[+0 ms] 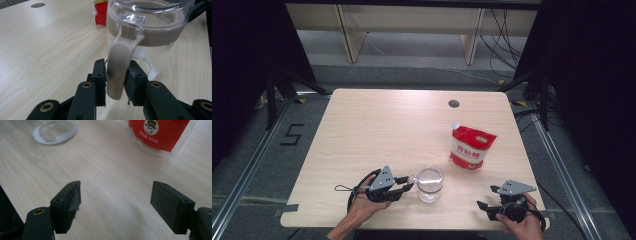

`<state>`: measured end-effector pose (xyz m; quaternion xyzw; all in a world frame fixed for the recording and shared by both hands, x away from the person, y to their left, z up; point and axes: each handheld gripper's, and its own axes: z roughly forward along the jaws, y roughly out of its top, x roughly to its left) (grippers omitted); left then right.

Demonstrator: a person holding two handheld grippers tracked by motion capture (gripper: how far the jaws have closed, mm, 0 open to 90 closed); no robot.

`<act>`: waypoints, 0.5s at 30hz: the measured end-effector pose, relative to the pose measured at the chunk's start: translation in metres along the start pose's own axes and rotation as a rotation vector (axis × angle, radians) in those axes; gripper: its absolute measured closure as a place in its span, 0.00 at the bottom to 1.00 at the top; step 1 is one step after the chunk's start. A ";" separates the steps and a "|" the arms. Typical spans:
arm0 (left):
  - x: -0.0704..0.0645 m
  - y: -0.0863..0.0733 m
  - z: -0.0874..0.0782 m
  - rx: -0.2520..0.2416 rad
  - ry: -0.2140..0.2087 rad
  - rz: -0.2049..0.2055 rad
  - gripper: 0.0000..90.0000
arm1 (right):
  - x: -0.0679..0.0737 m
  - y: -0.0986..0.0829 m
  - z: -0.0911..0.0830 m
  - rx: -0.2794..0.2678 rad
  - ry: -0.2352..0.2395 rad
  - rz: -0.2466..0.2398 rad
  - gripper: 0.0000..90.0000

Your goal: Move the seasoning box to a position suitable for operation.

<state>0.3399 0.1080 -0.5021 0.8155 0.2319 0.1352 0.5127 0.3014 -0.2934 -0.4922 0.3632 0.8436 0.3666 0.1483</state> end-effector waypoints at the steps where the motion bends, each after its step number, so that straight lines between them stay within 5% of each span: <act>1: 0.001 0.000 0.000 0.001 -0.003 0.007 0.78 | 0.000 0.000 0.000 -0.001 -0.003 0.002 0.28; 2: -0.001 0.000 0.000 0.005 0.010 -0.033 0.77 | -0.001 0.000 -0.001 -0.003 -0.009 -0.002 0.28; 3: 0.001 0.001 0.000 0.007 0.011 -0.011 0.75 | 0.001 -0.001 -0.001 0.006 -0.007 0.026 0.28; 4: 0.000 0.001 -0.001 0.012 0.022 -0.052 0.72 | -0.001 -0.001 -0.001 0.001 -0.004 0.011 0.28; 12: -0.003 0.005 -0.015 0.011 0.030 -0.134 0.50 | -0.002 -0.001 -0.001 -0.006 -0.006 0.015 0.28; 15: -0.003 0.009 -0.020 0.002 0.024 -0.130 0.47 | -0.002 -0.001 -0.001 -0.006 0.000 0.009 0.28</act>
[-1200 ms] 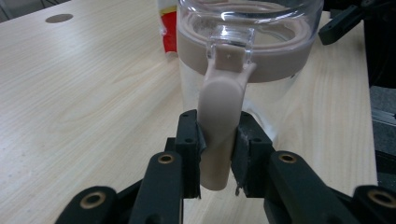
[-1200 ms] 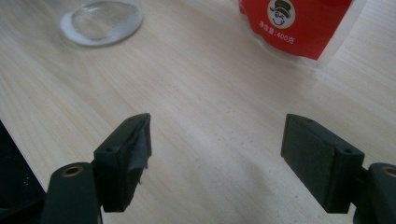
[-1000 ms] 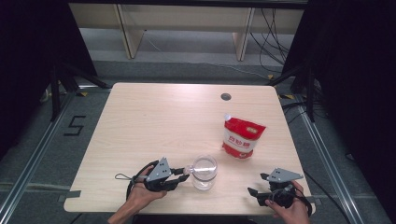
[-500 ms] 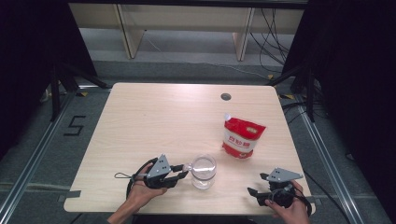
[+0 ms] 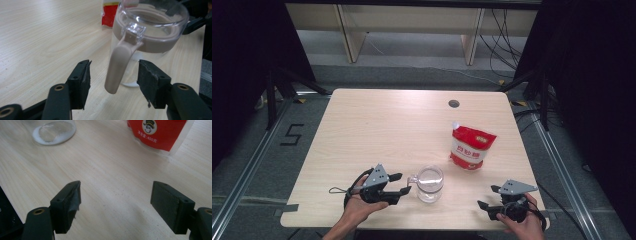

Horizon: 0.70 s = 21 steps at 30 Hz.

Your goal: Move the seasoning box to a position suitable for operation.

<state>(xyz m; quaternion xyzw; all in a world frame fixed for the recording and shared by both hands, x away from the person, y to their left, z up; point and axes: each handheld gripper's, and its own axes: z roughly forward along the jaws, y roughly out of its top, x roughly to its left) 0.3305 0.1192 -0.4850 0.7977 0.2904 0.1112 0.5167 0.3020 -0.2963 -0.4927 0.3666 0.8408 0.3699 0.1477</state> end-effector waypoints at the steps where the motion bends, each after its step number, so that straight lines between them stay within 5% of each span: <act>1: -0.001 0.001 -0.001 -0.006 -0.001 -0.010 0.46 | 0.000 0.000 0.000 0.001 0.000 -0.001 0.28; 13: -0.015 0.017 -0.018 -0.029 0.020 -0.016 0.46 | -0.002 -0.001 -0.001 -0.003 -0.011 -0.011 0.28; 15: -0.013 0.019 -0.020 -0.030 0.030 -0.001 0.46 | 0.002 -0.002 -0.002 0.009 -0.010 0.029 0.28; 16: -0.013 0.019 -0.019 -0.041 0.029 -0.023 0.46 | 0.000 -0.002 -0.002 0.000 -0.017 0.000 0.28; 21: -0.012 0.020 -0.021 -0.042 0.031 -0.039 0.47 | 0.000 -0.002 -0.001 0.005 -0.014 0.010 0.28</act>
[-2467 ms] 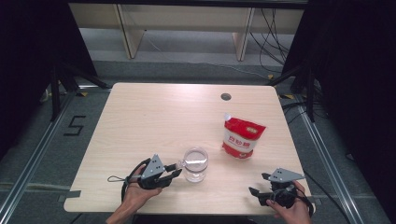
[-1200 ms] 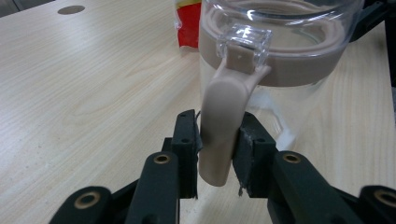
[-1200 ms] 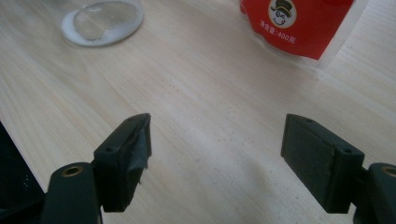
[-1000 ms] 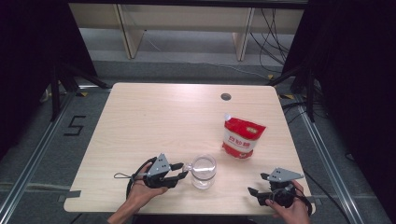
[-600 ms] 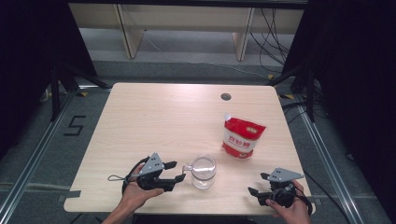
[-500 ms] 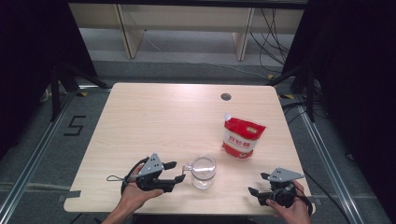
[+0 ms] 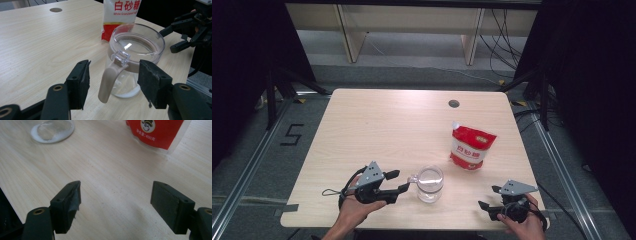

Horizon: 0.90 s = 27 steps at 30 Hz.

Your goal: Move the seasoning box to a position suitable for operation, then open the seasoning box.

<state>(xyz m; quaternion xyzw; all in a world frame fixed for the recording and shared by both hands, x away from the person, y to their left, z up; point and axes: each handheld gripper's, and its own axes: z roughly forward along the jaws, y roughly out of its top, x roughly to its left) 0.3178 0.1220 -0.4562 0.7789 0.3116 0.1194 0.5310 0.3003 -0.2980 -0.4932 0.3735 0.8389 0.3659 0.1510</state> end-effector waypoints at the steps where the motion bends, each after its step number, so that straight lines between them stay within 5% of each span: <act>1: 0.000 0.000 0.001 -0.006 -0.008 0.000 0.47 | -0.001 0.000 0.000 -0.005 -0.003 -0.010 0.28; 11: -0.007 0.011 0.001 -0.012 -0.017 -0.020 0.50 | 0.000 0.000 0.000 -0.002 -0.004 -0.006 0.28; 19: -0.006 0.018 0.001 -0.031 -0.011 0.032 0.73 | 0.000 0.000 0.001 0.001 0.000 -0.004 0.28; 21: -0.007 0.018 0.001 -0.036 -0.004 0.010 0.82 | 0.001 0.001 0.001 -0.001 0.005 0.017 0.28; 27: -0.004 0.020 0.005 -0.040 -0.002 0.039 0.93 | 0.000 0.003 0.001 -0.023 0.003 -0.008 0.27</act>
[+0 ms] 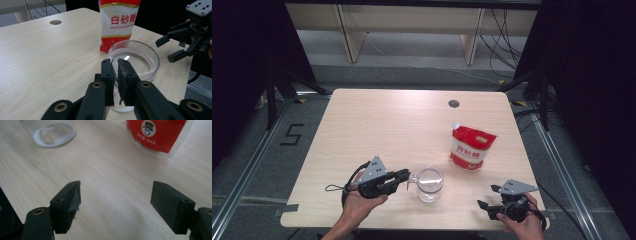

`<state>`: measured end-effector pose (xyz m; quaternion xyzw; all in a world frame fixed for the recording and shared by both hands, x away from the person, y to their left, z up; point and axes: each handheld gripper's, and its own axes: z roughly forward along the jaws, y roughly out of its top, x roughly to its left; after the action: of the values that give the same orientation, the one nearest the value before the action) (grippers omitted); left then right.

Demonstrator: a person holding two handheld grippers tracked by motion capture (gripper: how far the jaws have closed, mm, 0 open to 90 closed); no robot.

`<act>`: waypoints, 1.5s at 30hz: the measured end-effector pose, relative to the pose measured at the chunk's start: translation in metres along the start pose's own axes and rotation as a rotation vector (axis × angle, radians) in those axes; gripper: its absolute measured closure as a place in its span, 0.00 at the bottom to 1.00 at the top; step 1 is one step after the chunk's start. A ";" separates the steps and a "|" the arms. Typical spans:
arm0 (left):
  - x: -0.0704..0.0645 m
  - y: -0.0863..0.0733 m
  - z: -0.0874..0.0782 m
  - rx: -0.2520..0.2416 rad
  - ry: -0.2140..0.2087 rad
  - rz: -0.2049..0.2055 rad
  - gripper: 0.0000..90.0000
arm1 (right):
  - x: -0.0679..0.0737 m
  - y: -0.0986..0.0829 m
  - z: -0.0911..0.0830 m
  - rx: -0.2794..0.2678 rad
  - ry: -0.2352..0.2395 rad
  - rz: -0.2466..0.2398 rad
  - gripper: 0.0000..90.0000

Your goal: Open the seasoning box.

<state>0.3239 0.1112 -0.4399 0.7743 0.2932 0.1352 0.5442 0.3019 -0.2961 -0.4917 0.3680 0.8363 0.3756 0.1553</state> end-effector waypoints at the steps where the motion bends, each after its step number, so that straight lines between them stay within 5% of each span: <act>1: 0.000 0.000 0.002 -0.001 -0.006 0.001 0.94 | 0.000 0.000 0.000 -0.001 0.001 0.009 0.27; 6: 0.000 0.000 0.011 0.022 0.005 0.010 0.97 | 0.000 0.003 0.001 -0.009 0.052 0.022 0.27; 8: -0.001 -0.001 0.013 0.026 0.007 -0.006 0.98 | 0.000 0.004 0.002 -0.017 0.054 0.014 0.27; 12: 0.000 -0.001 0.014 0.028 -0.003 0.024 0.99 | 0.003 0.004 0.002 -0.034 0.017 0.012 0.27; 20: 0.000 -0.003 0.014 0.026 -0.010 0.027 0.99 | 0.008 0.008 0.004 -0.049 0.054 0.031 0.28; 24: -0.002 -0.004 0.014 0.026 0.003 0.007 0.99 | 0.009 0.010 0.005 -0.091 0.056 -0.014 0.28; 32: -0.001 -0.004 0.015 0.022 0.008 0.006 0.99 | 0.015 0.017 0.006 -0.142 0.060 -0.006 0.29; 38: -0.002 -0.004 0.015 0.021 0.011 0.010 0.99 | 0.021 0.023 0.007 -0.182 0.097 0.016 0.39; 45: -0.002 -0.004 0.015 0.016 0.012 0.014 0.99 | 0.025 0.031 0.011 -0.218 0.111 -0.050 0.46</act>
<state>0.3295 0.0995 -0.4495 0.7798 0.2921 0.1413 0.5354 0.3066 -0.2584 -0.4756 0.3068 0.8066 0.4802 0.1573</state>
